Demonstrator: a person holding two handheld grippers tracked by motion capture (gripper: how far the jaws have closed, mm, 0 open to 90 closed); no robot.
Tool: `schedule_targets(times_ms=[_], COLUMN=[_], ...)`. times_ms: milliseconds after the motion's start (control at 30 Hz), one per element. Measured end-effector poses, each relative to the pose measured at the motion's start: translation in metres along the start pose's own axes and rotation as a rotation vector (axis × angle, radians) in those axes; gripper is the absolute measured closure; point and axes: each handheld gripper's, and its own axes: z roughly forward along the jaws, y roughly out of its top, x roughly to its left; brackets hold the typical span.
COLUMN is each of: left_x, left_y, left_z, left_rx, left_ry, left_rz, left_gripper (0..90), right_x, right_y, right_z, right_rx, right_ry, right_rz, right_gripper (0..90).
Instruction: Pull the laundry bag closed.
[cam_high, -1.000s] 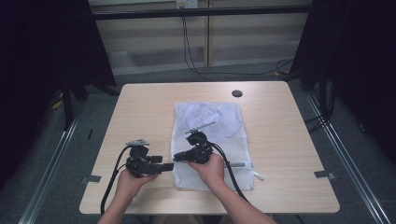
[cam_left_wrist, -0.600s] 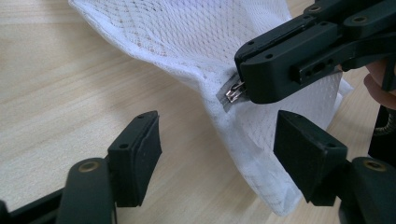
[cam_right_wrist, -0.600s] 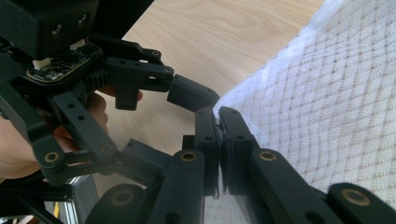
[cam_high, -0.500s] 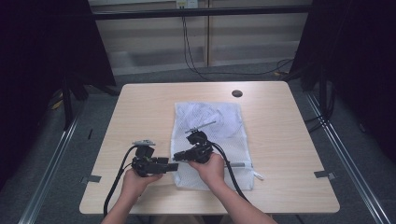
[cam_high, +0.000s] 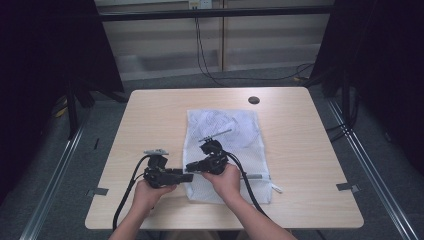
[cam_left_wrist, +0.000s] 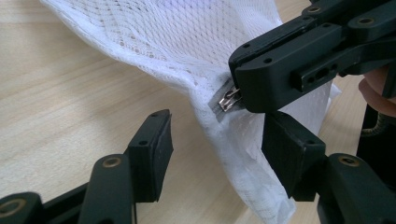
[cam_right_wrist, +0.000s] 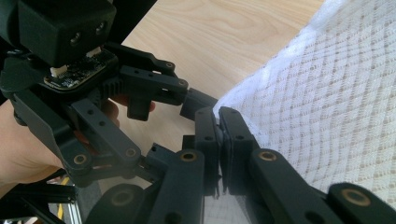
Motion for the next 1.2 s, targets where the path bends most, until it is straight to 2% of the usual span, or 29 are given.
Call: schedule_targets(times_ms=[433, 600, 700, 767, 800, 833, 900, 1033, 1200], left_x=[-0.0015, -0.0020, -0.0018, -0.0012, -0.0008, -0.0010, -0.0005, -0.0013, -0.0017], left_y=[0.0015, 0.0022, 0.0025, 0.0027, 0.0029, 0.0031, 0.0033, 0.0031, 0.0036], left_z=[0.0072, 0.0085, 0.0086, 0.0084, 0.0080, 0.0079, 0.0077, 0.0069, 0.0045], left_rx=[0.006, 0.011, 0.011, 0.014, 0.016, 0.006, 0.014, 0.029, 0.024], left_ry=[-0.036, -0.057, -0.057, -0.056, -0.053, -0.047, -0.043, -0.018, -0.008], left_rz=[-0.009, -0.011, -0.021, -0.023, -0.025, -0.039, -0.036, -0.051, -0.051], left_gripper=[50.1, 57.6, 59.7, 65.5, 65.5, 70.2, 73.1, 84.7, 87.0], right_x=[-0.0005, 0.0004, 0.0007, 0.0012, 0.0010, 0.0004, 0.0003, 0.0009, 0.0007], right_y=[0.0004, 0.0002, 0.0001, 0.0002, 0.0003, 0.0003, 0.0002, -0.0007, -0.0009], right_z=[-0.0021, -0.0018, -0.0015, -0.0018, -0.0018, -0.0024, -0.0030, -0.0027, -0.0032], right_rx=[-0.006, -0.006, -0.005, -0.007, -0.010, -0.014, -0.014, -0.005, -0.014], right_ry=[0.003, 0.002, 0.002, 0.000, 0.001, 0.000, -0.005, -0.015, -0.010], right_rz=[0.007, 0.008, 0.007, 0.011, 0.011, 0.008, 0.014, 0.016, 0.019], right_gripper=[86.8, 86.8, 86.8, 86.8, 86.8, 86.8, 86.8, 86.8, 86.8])
